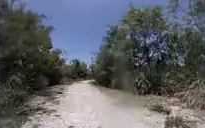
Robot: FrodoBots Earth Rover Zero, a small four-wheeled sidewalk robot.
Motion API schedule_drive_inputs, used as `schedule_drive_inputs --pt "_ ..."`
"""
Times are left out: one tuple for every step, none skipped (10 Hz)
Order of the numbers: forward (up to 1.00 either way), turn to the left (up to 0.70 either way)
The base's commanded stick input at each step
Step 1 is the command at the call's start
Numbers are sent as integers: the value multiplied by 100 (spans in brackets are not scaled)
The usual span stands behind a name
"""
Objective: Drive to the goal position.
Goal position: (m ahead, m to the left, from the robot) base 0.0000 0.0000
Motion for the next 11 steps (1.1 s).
schedule_drive_inputs --pt "30 0" --pt "30 -21" --pt "30 -48" --pt "30 -75" --pt "30 -33" --pt "30 0" --pt "30 0" --pt "30 0" --pt "30 0" --pt "30 0" --pt "30 0"
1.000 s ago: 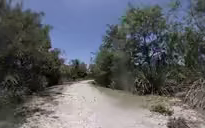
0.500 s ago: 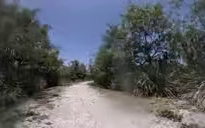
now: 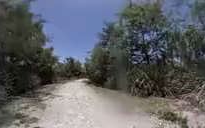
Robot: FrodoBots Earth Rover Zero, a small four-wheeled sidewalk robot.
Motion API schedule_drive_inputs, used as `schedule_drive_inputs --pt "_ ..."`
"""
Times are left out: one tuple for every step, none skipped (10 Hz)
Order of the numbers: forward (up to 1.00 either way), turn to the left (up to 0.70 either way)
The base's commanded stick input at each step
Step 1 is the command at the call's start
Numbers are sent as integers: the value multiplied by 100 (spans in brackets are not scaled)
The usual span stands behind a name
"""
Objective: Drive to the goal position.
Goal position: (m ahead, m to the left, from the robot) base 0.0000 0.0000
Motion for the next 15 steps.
schedule_drive_inputs --pt "30 60" --pt "30 75" --pt "30 75" --pt "30 75" --pt "30 75" --pt "30 56" --pt "30 33" --pt "30 9" --pt "30 0" --pt "30 0" --pt "30 0" --pt "30 0" --pt "30 0" --pt "30 0" --pt "30 0"
